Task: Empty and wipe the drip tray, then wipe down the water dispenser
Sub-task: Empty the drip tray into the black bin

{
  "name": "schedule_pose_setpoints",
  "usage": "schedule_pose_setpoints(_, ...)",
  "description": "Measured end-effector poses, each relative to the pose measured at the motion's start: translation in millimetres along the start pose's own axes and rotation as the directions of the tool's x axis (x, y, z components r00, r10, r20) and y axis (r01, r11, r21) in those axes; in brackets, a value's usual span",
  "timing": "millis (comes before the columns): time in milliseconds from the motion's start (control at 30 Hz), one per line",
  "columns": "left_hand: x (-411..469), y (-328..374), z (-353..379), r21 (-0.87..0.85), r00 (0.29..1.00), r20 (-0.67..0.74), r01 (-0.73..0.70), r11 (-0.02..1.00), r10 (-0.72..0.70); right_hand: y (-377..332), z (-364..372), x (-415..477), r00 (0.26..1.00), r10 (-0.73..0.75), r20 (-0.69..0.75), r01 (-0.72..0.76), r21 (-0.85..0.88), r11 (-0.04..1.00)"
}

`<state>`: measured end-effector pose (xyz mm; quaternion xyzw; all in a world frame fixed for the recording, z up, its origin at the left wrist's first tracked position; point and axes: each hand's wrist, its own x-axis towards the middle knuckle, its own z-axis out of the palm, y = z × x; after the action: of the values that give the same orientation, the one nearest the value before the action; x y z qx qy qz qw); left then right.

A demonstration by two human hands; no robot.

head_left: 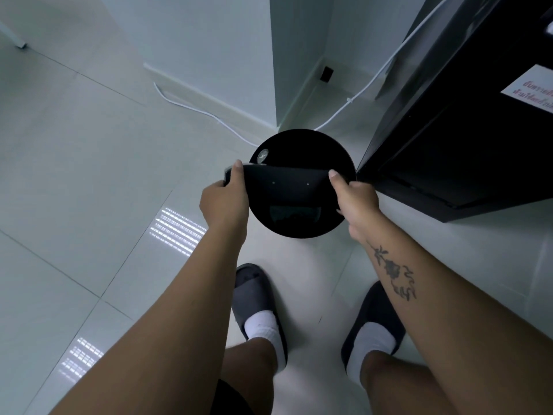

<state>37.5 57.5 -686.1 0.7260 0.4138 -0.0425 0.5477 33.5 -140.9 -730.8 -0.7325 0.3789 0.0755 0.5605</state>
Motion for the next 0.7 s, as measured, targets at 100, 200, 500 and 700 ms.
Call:
schedule_pose_setpoints(100,0.2,0.4,0.0,-0.027,1.000,0.004,0.006,1.000,-0.006,-0.5,1.0,-1.7,0.998,-0.063,-0.026,0.062,-0.031,0.998)
schedule_pose_setpoints(200,0.1,5.6,-0.8,-0.024,1.000,0.006,0.003,1.000,-0.002,-3.4,1.0,-3.3,0.999,-0.030,-0.011,0.030,-0.013,0.999)
schedule_pose_setpoints(500,-6.8,14.4,2.9,-0.050,0.994,0.036,-0.099,0.994,0.101,-3.9,-6.3,-0.2,0.999,-0.030,-0.015,0.029,-0.010,1.000)
schedule_pose_setpoints(700,-7.8,19.2,1.1,-0.063,0.996,0.056,-0.073,0.995,0.076,-11.8,-8.8,-5.3,0.997,-0.055,-0.045,0.054,-0.011,0.998)
